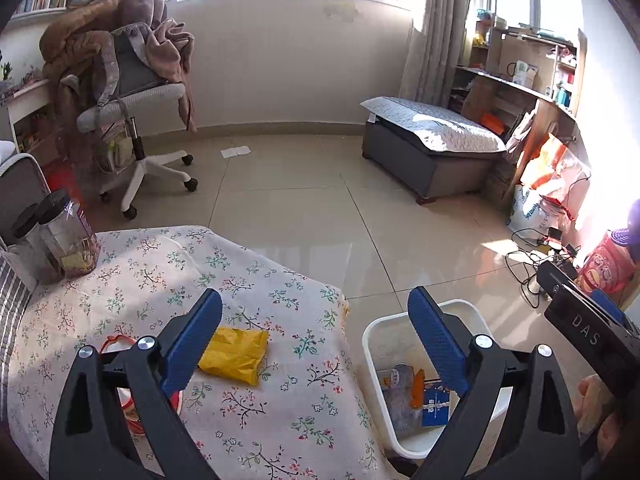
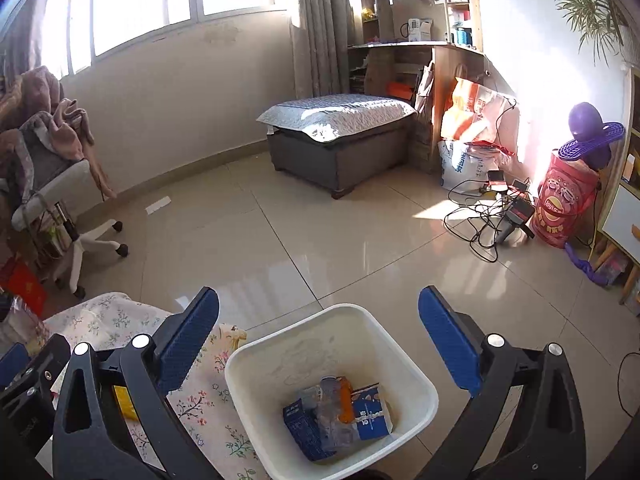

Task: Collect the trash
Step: 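Move both tools back over the table toward the red-rimmed noodle cup, then grasp the two orange sticks with the right gripper, then grasp the red-rimmed noodle cup rim with the left gripper while the right gripper holds the orange sticks, then carry the orange sticks over the bin and open the right gripper while the left gripper holds the cup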

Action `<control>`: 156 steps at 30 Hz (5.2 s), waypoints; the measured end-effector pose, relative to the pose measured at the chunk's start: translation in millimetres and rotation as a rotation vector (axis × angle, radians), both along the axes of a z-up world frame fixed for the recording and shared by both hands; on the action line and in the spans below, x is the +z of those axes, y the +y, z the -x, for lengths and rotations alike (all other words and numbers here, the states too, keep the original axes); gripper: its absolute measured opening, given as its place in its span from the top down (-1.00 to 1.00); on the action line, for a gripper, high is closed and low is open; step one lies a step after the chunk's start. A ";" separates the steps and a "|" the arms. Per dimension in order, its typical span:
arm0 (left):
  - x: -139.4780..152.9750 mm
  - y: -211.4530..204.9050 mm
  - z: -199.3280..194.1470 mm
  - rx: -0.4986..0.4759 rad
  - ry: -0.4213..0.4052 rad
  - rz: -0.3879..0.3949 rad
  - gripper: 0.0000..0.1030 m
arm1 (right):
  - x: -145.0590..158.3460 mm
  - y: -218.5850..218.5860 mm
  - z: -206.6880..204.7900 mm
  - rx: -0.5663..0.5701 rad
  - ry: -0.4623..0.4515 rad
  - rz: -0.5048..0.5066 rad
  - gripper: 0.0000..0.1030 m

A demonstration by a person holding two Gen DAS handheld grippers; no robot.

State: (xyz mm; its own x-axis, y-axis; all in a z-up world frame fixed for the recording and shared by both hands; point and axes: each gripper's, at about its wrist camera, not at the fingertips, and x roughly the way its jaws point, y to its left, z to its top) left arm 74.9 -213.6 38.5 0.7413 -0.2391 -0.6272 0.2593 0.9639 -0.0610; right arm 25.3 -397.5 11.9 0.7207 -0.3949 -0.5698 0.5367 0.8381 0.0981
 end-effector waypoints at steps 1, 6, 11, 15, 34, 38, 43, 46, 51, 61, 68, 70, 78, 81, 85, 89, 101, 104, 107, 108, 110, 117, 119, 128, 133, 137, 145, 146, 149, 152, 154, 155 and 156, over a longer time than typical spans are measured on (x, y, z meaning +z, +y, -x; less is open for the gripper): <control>0.7 10.4 -0.7 0.019 -0.003 -0.002 -0.77 | 1.1 9.8 -3.6 0.021 -0.003 0.004 -0.86; 1.0 64.7 -6.5 0.111 0.000 -0.006 -0.77 | 2.4 61.2 -17.6 0.127 -0.015 0.033 -0.86; -1.1 113.9 -9.3 0.194 0.002 -0.012 -0.78 | 3.3 112.8 -29.5 0.229 -0.035 0.065 -0.86; -4.5 152.2 -8.9 0.254 0.009 -0.016 -0.78 | 8.8 149.0 -37.0 0.311 -0.068 0.084 -0.86; -38.5 332.5 -28.5 0.520 0.083 0.062 -0.77 | -9.5 335.1 -140.9 0.763 0.248 0.379 -0.86; -47.3 364.6 -34.6 0.553 0.142 0.149 -0.77 | -39.7 377.6 -176.0 0.931 0.495 0.409 -0.86; -41.7 394.9 -35.1 0.587 0.155 0.244 -0.77 | -92.3 414.4 -206.5 1.083 0.868 0.384 -0.86; -38.5 407.5 -34.2 0.606 0.156 0.292 -0.77 | -119.2 430.7 -217.8 1.132 1.020 0.378 -0.74; -41.7 425.2 -34.8 0.628 0.192 0.379 -0.77 | -151.9 448.3 -223.6 1.168 1.179 0.482 -0.59; -42.7 424.0 -37.4 0.598 0.220 0.398 -0.77 | -175.8 460.1 -197.3 1.267 1.290 0.445 0.57; -39.5 415.8 -33.2 0.557 0.216 0.393 -0.77 | -123.8 455.2 -197.2 1.236 1.114 0.352 0.63; -40.8 407.2 -34.0 0.515 0.233 0.386 -0.77 | -99.4 441.8 -199.8 1.195 1.017 0.294 0.63; -45.5 306.7 -34.1 0.106 0.267 0.162 -0.87 | -21.6 345.0 -199.7 0.993 0.647 0.059 0.63; -62.5 265.8 -33.8 0.003 0.307 0.091 -0.87 | -12.0 299.6 -197.8 0.927 0.563 -0.014 0.63; -92.5 231.2 -40.7 -0.051 0.381 0.038 -0.87 | -10.9 252.9 -172.5 0.856 0.495 -0.058 0.63; -103.8 211.8 -43.4 -0.094 0.412 0.023 -0.87 | -17.7 223.1 -153.4 0.819 0.453 -0.132 0.63; -129.8 188.5 -48.8 -0.141 0.444 -0.075 -0.87 | -41.4 206.3 -142.2 0.805 0.442 -0.224 0.63; -135.5 186.9 -54.7 -0.104 0.423 -0.114 -0.87 | -45.9 209.6 -142.5 0.813 0.449 -0.225 0.63; -131.8 203.7 -63.8 -0.059 0.437 -0.025 -0.51 | -46.2 211.9 -141.2 0.824 0.447 -0.222 0.63; -127.8 210.7 -65.9 -0.037 0.433 0.000 -0.51 | -46.0 212.8 -140.8 0.827 0.444 -0.223 0.63; -116.2 226.2 -68.3 0.015 0.392 0.023 -0.50 | -45.7 213.9 -140.0 0.831 0.438 -0.227 0.63; -79.2 291.9 -75.0 0.201 0.297 0.171 -0.50 | -40.7 223.4 -132.7 0.846 0.409 -0.223 0.63; -73.9 306.3 -73.8 0.251 0.276 0.192 -0.50 | -40.2 227.3 -131.1 0.850 0.405 -0.217 0.63; -43.6 328.1 -52.9 0.383 0.105 0.146 -0.50 | -22.7 238.0 -114.7 0.839 0.309 -0.156 0.63; -27.4 331.9 -37.2 0.429 0.009 0.087 -0.50 | -3.4 237.1 -99.6 0.816 0.223 -0.104 0.63; -17.6 331.4 -26.8 0.458 -0.040 0.068 -0.50 | 8.1 227.9 -86.0 0.779 0.162 -0.096 0.63; 9.8 319.8 1.1 0.500 -0.168 0.057 -0.50 | 21.8 202.0 -59.6 0.685 0.081 -0.028 0.63; 11.6 317.0 4.0 0.502 -0.176 0.060 -0.50 | 22.9 198.9 -56.5 0.671 0.075 -0.019 0.63; 14.7 305.5 9.5 0.496 -0.187 0.059 -0.50 | 24.8 183.2 -47.7 0.629 0.058 -0.007 0.63; 16.8 290.7 14.0 0.484 -0.200 0.064 -0.50 | 25.9 164.6 -40.1 0.583 0.049 0.011 0.63; 19.0 280.2 15.4 0.469 -0.206 0.064 -0.50 | 25.5 150.6 -35.1 0.548 0.047 0.018 0.63; 20.5 274.0 15.8 0.460 -0.210 0.062 -0.50 | 25.1 143.5 -32.9 0.529 0.048 0.021 0.63; 21.7 268.0 15.9 0.449 -0.214 0.059 -0.50 | 24.4 136.0 -30.9 0.510 0.049 0.022 0.63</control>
